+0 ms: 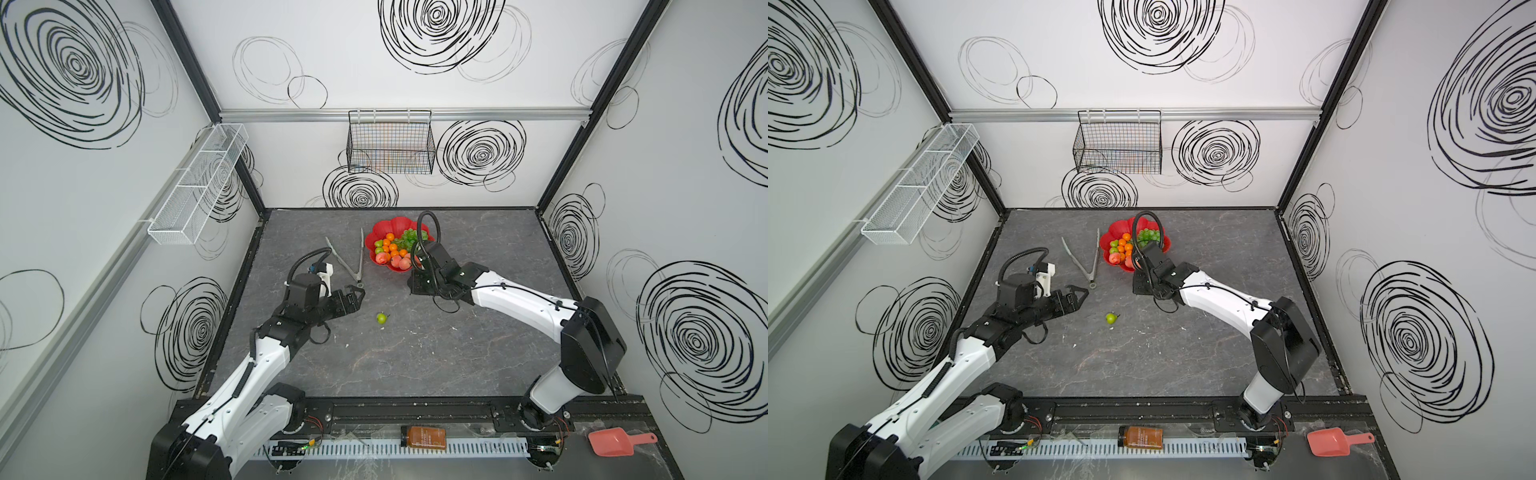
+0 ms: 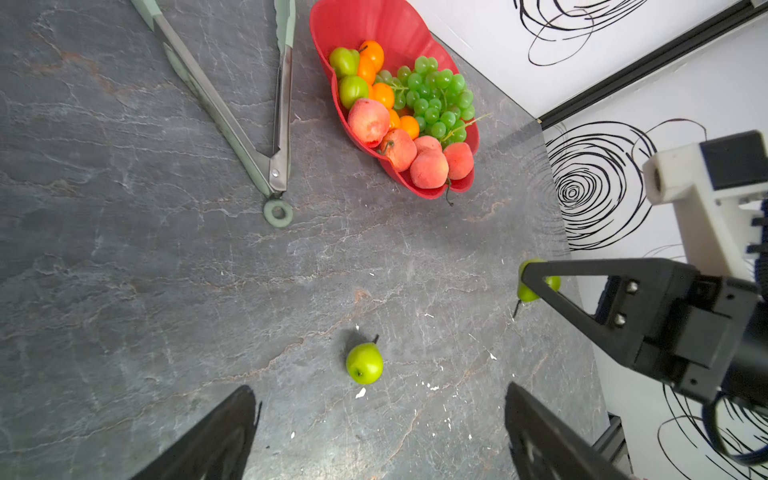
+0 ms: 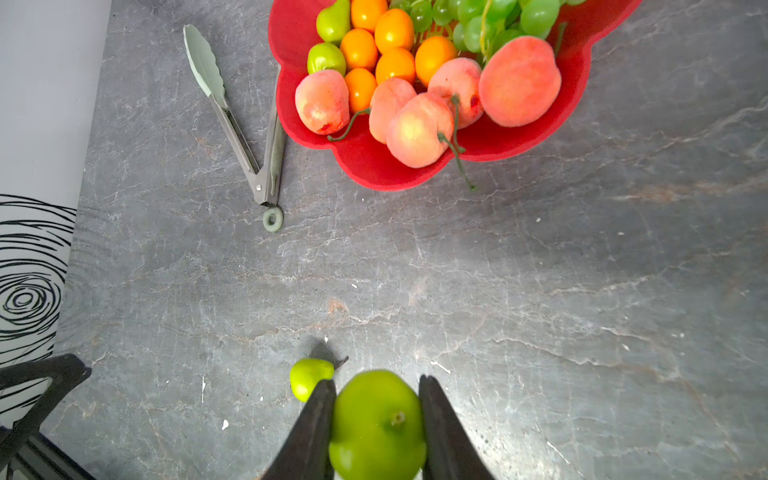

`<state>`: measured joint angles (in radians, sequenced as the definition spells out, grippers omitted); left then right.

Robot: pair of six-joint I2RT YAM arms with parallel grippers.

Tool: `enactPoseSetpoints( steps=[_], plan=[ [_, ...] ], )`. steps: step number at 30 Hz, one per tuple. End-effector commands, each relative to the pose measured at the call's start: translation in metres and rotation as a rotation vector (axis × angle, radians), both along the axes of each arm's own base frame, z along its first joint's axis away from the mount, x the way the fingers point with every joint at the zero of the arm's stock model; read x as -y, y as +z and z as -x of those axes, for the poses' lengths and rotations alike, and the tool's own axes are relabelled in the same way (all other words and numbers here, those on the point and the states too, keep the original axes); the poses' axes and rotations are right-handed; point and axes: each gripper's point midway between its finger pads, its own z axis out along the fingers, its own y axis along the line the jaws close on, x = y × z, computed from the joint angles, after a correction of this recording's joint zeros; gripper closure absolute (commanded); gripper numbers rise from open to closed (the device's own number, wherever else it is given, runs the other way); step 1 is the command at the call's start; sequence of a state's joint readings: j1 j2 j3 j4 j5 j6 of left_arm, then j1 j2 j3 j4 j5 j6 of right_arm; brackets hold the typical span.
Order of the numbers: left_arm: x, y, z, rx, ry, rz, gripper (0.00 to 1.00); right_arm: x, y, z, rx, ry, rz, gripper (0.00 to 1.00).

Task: Place and organize the fake fruits in the fruit bowl
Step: 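Lift and carry the round pear over the red bowl with the right gripper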

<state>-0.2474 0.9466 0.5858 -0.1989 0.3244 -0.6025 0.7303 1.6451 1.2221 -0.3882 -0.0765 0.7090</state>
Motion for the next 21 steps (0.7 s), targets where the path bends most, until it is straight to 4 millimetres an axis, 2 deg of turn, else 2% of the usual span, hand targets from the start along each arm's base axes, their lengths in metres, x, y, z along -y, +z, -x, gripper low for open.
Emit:
enactPoseSetpoints(
  steps=[1,5,16,21],
  plan=[
    [0.002,0.027,-0.020,0.099,-0.017,0.007,0.04,-0.004,0.006,-0.012,0.007,0.010,0.017,0.69],
    [0.001,0.037,-0.032,0.120,-0.011,-0.001,0.04,-0.013,0.012,-0.027,0.020,0.011,0.013,0.69],
    [-0.013,0.047,-0.069,0.145,0.029,0.008,0.04,-0.037,0.022,-0.072,0.042,0.019,-0.025,0.70],
    [-0.017,0.057,-0.091,0.168,0.049,0.007,0.04,-0.048,0.022,-0.095,0.059,0.026,-0.028,0.70]
  ],
)
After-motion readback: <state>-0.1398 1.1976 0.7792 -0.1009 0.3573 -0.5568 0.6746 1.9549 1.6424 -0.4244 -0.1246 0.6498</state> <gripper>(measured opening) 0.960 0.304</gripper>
